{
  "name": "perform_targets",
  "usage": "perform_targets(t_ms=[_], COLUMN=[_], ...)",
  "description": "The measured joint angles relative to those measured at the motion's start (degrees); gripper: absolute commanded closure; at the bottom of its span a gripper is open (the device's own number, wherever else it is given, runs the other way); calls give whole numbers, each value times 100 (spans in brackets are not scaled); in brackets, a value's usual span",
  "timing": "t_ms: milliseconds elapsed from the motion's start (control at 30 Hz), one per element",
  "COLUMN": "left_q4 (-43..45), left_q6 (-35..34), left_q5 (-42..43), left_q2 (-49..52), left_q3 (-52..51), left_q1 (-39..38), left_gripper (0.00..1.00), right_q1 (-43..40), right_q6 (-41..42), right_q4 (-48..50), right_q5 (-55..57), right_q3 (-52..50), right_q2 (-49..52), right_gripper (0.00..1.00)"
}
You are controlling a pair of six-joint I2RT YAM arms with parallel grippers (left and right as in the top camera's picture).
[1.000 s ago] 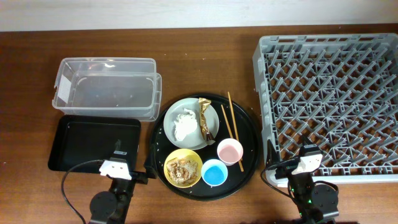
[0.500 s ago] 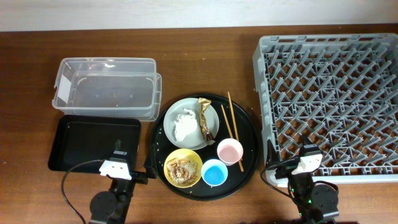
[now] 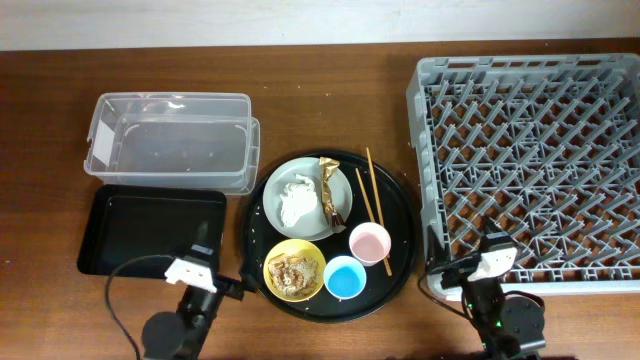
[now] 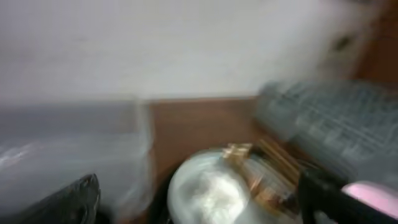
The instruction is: Sort waste into correct bins and load items into the dishwasher rack
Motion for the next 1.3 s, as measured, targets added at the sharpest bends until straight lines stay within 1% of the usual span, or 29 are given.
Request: perform_targets(t_ms=[67, 133, 167, 200, 233, 267, 300, 333, 367, 400, 467, 500, 567, 600, 633, 700, 733, 767, 800, 833, 933, 967, 1033, 1067, 1100, 1133, 1167, 1267, 1300], left_q4=[549, 669, 599, 361, -26, -695, -1316, -2022, -2396, -2924, -3464, -4122, -4258, -4253, -4253, -4378, -4492, -4697, -4975, -5130, -5519, -5534, -5438, -5309, -5237, -4981, -4850, -4767, -4732], left_q6=[-48, -264, -328, -372, -424, -457, -479, -487, -492, -498, -496, -511, -516, -518, -516, -518, -520, -533, -540, -540, -643, -723, -813, -841, -863, -876, -881, -911, -920], left_q5=[669, 999, 1088, 1178, 1246, 1248, 1237, 1226, 1272, 1381, 1558, 1932, 2649, 3161, 3484, 3838, 3790, 3536, 3053, 2616, 721, 247, -297, -457, -511, -568, -610, -667, -680], left_q2=[4, 4, 4, 11, 61, 221, 564, 1176, 1521, 2444, 3418, 4183, 5206, 5663, 5912, 6367, 6537, 6686, 6870, 6988, 7324, 7512, 7976, 8360, 8533, 8734, 9053, 9320, 9320], left_q3=[0, 33, 105, 302, 656, 1189, 1818, 2612, 2992, 3818, 4546, 5152, 5906, 6124, 6153, 6159, 6168, 6186, 6188, 6188, 6188, 6188, 6188, 6188, 6183, 6186, 6183, 6183, 6183], left_q1=[-11, -11, -11, -11, -11, -11, -11, -11, -11, -13, -20, -39, -72, -72, -72, -181, -328, -564, -1025, -1397, -2420, -2634, -2922, -3104, -3182, -3279, -3392, -3488, -3488], left_gripper=[1, 1, 1, 1, 1, 1, 1, 1, 1, 1, 1, 1, 1, 1, 1, 1, 2, 2, 4, 9, 26, 29, 34, 38, 40, 47, 61, 85, 99], right_q1=[0, -4, -4, -4, -4, -4, -4, -4, -4, -4, -15, -15, -20, -20, -20, -20, -20, -20, -20, -20, -22, -20, -20, -20, -22, -20, -20, -20, -20], right_q6=[229, 579, 710, 824, 905, 946, 981, 1010, 1012, 1012, 1016, 1021, 1019, 1023, 1027, 1025, 1027, 1029, 1049, 1172, 1637, 1696, 1786, 1799, 1799, 1803, 1805, 1803, 1805], right_q4=[138, 282, 192, -7, -393, -949, -1290, -1858, -2378, -2640, -3248, -3390, -3766, -3950, -4033, -4266, -4350, -4411, -4441, -4450, -4511, -4548, -4614, -4631, -4653, -4677, -4684, -4699, -4704], right_q5=[-590, -1187, -1342, -1506, -1611, -1674, -1700, -1714, -1714, -1718, -1711, -1742, -1786, -1803, -1805, -1843, -1849, -1849, -1845, -1777, -1473, -1451, -1408, -1408, -1401, -1390, -1384, -1386, -1386], right_q3=[-7, 26, 101, 291, 691, 1241, 1777, 2406, 2889, 3348, 4144, 4424, 4968, 5217, 5307, 5329, 5329, 5329, 5329, 5331, 5331, 5331, 5331, 5331, 5331, 5331, 5331, 5331, 5331], right_q2=[4, 11, 15, 26, 55, 140, 297, 605, 1008, 1565, 2691, 3075, 3744, 4048, 4225, 4503, 4579, 4634, 4664, 4662, 4662, 4662, 4662, 4662, 4664, 4662, 4664, 4662, 4662], right_gripper=[2, 2, 2, 2, 2, 2, 2, 2, 1, 2, 2, 2, 2, 2, 1, 2, 2, 2, 2, 2, 2, 2, 2, 2, 2, 2, 1, 2, 2])
